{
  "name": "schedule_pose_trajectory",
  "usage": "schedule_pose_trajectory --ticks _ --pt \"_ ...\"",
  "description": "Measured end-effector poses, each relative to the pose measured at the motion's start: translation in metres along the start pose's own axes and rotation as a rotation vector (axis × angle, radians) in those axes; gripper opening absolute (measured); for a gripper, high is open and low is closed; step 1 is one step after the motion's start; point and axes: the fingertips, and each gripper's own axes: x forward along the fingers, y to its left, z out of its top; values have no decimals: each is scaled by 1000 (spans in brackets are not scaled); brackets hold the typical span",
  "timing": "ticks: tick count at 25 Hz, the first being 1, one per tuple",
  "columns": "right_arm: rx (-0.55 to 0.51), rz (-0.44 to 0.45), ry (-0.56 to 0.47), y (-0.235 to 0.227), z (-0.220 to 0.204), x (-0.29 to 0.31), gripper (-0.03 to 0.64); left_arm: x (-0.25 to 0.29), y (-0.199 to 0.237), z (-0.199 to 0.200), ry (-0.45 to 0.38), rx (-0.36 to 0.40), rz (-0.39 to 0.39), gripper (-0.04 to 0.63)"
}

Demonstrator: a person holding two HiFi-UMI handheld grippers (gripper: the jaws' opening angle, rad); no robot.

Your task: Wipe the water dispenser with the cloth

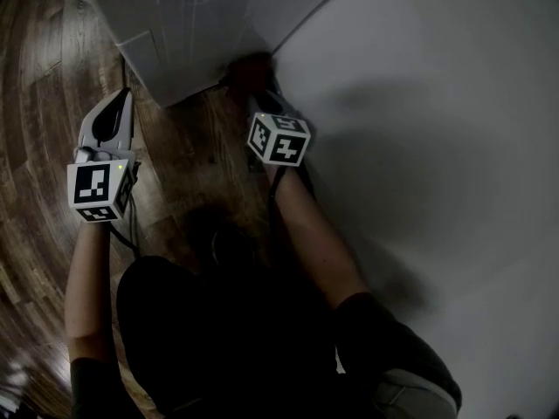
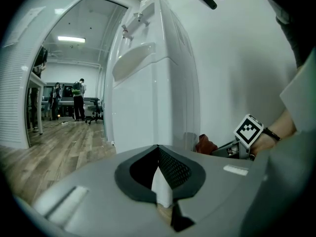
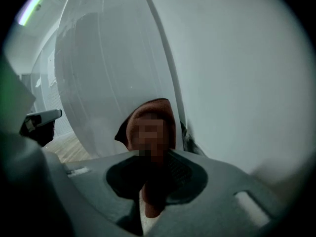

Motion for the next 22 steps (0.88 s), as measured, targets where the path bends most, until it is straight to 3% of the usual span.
schedule_pose_trajectory --ticks 5,10,14,19,22 --pt "-70 93 -149 40 63 -59 58 -22 21 63 -91 26 43 18" --pt "-196 206 -418 100 210 -139 58 -52 29 191 -255 64 39 18" --pt "-224 279 -584 147 310 -220 58 -90 14 279 -236 60 15 18" --pt "-258 298 -789 182 425 -299 58 -123 6 403 -425 153 0 18" --pt "-231 302 -889 191 484 -333 58 -133 2 460 -495 194 2 18"
